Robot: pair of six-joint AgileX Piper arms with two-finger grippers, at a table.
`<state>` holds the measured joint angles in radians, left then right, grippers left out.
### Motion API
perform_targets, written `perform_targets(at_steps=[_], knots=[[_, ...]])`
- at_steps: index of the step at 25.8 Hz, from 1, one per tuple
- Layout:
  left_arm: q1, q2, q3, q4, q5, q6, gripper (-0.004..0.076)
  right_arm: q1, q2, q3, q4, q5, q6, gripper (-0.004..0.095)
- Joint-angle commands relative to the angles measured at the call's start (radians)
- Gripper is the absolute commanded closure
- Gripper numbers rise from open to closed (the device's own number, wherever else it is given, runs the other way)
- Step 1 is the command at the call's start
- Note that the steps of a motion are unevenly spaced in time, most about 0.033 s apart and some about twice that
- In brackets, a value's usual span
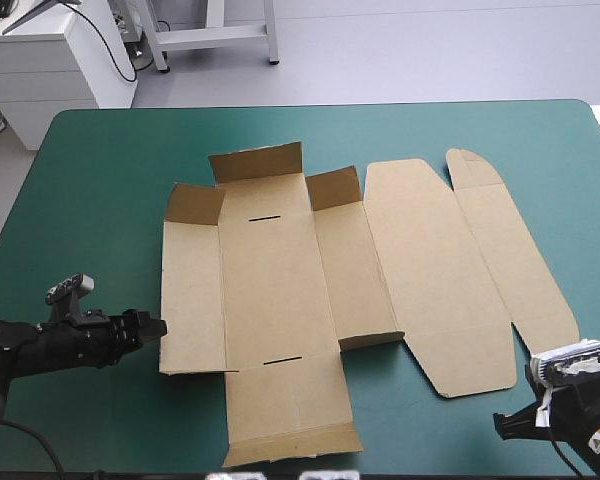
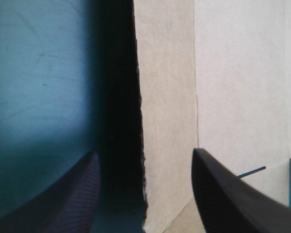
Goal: Fold the box
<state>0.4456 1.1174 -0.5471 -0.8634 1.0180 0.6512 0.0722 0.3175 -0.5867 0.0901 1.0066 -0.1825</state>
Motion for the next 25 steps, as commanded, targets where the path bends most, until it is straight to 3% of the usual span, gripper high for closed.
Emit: perform_targets(at_steps=[1,12,19,23,25], knots=[[-0.005,0.034,-0.022,-0.108,0.038,0.036,0.0255,-0.010,0.012,-0.025,0.001,-0.057,-0.009,0.0923],[-0.005,0.238,-0.022,-0.237,0.095,0.166,0.0256,-0.010,0.012,-0.025,0.001,-0.057,-0.009,0.0923],[-0.050,0.271,-0.024,-0.280,0.093,0.207,0.0260,-0.010,0.012,-0.025,0.001,-0.059,-0.009,0.0923],[-0.162,0.271,-0.034,-0.280,-0.056,0.166,0.0260,-0.010,0.012,-0.025,0.003,-0.055,-0.009,0.0923],[-0.166,0.271,-0.038,-0.291,-0.073,0.149,0.0261,-0.010,0.012,-0.025,0.003,-0.055,-0.009,0.0923]])
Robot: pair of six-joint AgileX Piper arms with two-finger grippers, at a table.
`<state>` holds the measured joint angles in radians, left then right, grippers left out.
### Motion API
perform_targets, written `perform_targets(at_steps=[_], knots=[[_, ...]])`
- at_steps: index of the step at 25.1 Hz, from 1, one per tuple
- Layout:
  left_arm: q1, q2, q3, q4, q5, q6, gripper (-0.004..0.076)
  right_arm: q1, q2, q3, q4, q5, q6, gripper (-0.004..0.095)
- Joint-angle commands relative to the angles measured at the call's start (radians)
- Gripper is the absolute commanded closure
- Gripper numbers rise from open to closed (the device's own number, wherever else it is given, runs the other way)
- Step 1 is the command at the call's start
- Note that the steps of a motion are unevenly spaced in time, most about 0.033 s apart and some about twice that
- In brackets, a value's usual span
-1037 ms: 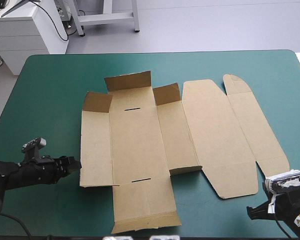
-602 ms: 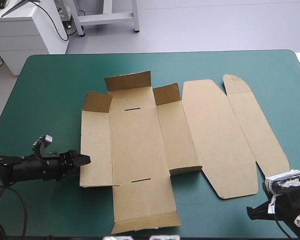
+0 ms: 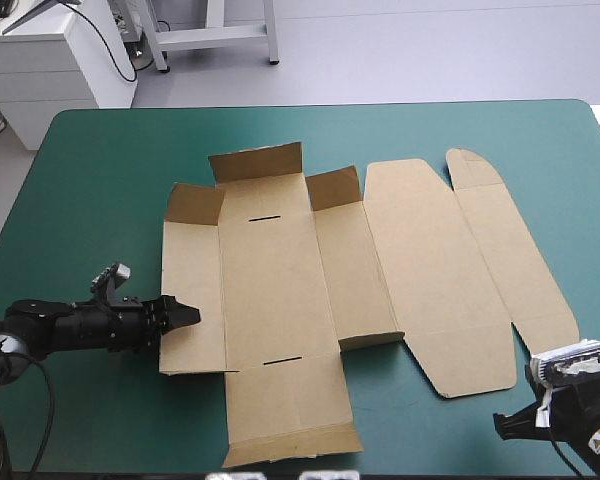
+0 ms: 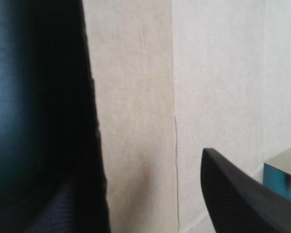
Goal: Fold the box
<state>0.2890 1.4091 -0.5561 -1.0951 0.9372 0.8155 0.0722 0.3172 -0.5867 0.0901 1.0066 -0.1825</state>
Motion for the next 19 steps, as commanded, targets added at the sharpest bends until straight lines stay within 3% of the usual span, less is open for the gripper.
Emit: perform_targets(at_steps=[1,5,11,17,19], knots=[[-0.010,-0.015,-0.029,-0.066,0.012,-0.015,0.0261,-0.010,0.012,-0.025,0.003,-0.055,-0.009,0.0923],[-0.010,0.076,-0.029,-0.104,0.089,0.022,0.0328,-0.010,0.012,-0.025,0.003,-0.053,-0.009,0.0923],[-0.010,0.120,-0.032,-0.148,0.125,0.083,0.0727,-0.010,0.012,-0.025,0.003,-0.053,-0.009,0.0924],[-0.010,0.120,-0.100,-0.144,0.285,0.229,0.0731,-0.010,0.012,-0.025,0.003,-0.053,-0.009,0.0924],[-0.010,0.118,-0.159,-0.131,0.292,0.192,0.0731,-0.010,0.012,-0.025,0.003,-0.053,-0.009,0.0923]])
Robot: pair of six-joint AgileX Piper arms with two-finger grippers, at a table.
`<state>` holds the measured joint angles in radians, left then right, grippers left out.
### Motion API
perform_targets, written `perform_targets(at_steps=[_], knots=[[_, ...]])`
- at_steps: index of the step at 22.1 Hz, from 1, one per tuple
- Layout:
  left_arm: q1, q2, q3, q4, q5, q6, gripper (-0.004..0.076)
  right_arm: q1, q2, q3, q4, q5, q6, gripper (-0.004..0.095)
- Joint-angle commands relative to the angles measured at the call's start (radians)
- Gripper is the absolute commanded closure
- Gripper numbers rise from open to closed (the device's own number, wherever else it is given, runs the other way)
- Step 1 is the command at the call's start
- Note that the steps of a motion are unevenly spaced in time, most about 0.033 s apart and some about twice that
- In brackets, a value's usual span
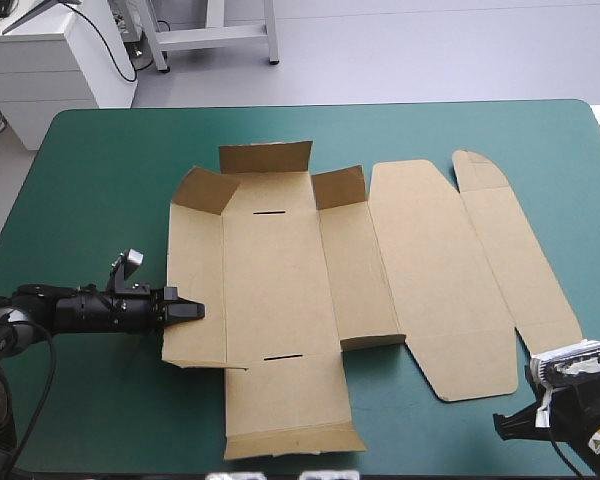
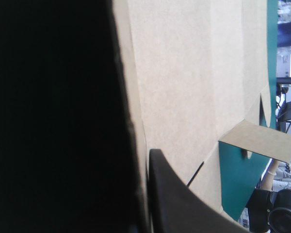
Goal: Fold the box
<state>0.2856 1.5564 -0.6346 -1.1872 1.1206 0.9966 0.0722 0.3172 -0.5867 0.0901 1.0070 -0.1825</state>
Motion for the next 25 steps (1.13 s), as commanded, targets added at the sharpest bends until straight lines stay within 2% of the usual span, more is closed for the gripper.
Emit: perform_targets(at_steps=[1,6,7,8,9,12,17,21,25], knots=[[-0.012,-0.029,-0.116,-0.024,0.109,-0.003,0.0731,-0.010,0.012,-0.025,0.003,-0.053,-0.009,0.0924],[-0.149,-0.029,-0.468,0.179,0.091,-0.130,0.0731,-0.010,0.012,-0.025,0.003,-0.057,-0.009,0.0923],[-0.216,-0.026,-0.591,0.300,0.049,-0.203,0.0731,-0.010,0.012,-0.025,0.003,-0.057,-0.009,0.0923],[-0.247,-0.020,-0.647,0.365,0.036,-0.221,0.0731,-0.010,0.012,-0.025,0.003,-0.059,-0.009,0.0923],[-0.325,0.002,-0.786,0.522,0.028,-0.249,0.0731,-0.010,0.012,-0.025,0.003,-0.062,-0.009,0.0923],[-0.463,0.096,-1.067,0.734,0.044,-0.246,0.0731,-0.010,0.012,-0.025,0.003,-0.064,-0.009,0.0923],[-0.597,0.239,-1.262,0.869,-0.001,-0.198,0.0731,-0.010,0.012,-0.025,0.001,-0.066,-0.009,0.0923],[-0.746,0.322,-1.296,1.052,-0.127,-0.101,0.0731,-0.010,0.012,-0.025,0.001,-0.066,-0.009,0.0923],[-0.827,0.337,-1.296,1.176,-0.202,-0.047,0.0731,-0.010,0.012,-0.025,-0.001,-0.066,0.008,0.0923]])
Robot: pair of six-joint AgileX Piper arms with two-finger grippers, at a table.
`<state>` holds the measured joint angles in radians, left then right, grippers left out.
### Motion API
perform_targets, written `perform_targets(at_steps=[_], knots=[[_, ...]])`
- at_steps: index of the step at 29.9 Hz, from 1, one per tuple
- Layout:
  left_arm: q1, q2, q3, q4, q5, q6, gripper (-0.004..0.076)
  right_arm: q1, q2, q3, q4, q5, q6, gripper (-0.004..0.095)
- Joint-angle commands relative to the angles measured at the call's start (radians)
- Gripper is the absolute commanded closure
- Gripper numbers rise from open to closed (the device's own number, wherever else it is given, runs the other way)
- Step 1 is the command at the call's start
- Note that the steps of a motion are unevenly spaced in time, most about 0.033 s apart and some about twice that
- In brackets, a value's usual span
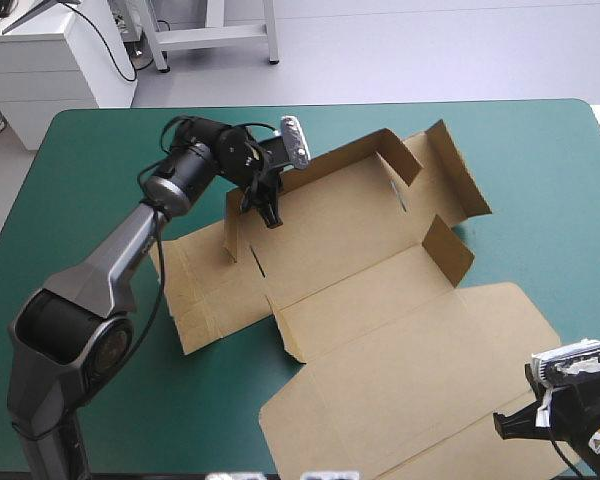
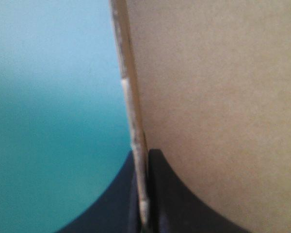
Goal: Fold the box
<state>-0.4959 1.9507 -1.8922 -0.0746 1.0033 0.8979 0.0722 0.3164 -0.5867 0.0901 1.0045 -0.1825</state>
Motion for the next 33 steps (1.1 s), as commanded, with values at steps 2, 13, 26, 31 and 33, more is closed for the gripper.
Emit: perform_targets(at_steps=[2,13,26,31,33], knots=[[-0.063,-0.057,-0.038,0.048,-0.109,0.116,0.0731,-0.010,0.013,-0.025,-0.003,-0.064,0.021,0.0923],[-0.066,-0.127,-0.038,-0.071,-0.175,0.320,0.0731,-0.010,0.013,-0.068,-0.060,-0.052,0.071,0.0923],[-0.123,-0.262,0.084,-0.071,-0.240,0.407,0.0732,-0.010,0.015,-0.119,-0.109,-0.053,0.142,0.0923],[-0.123,-0.371,0.298,-0.009,-0.435,0.376,0.0732,-0.010,0.015,-0.119,-0.117,-0.053,0.154,0.0923],[-0.123,-0.421,0.395,0.019,-0.507,0.340,0.0731,-0.010,0.017,-0.119,-0.117,-0.056,0.163,0.0923]])
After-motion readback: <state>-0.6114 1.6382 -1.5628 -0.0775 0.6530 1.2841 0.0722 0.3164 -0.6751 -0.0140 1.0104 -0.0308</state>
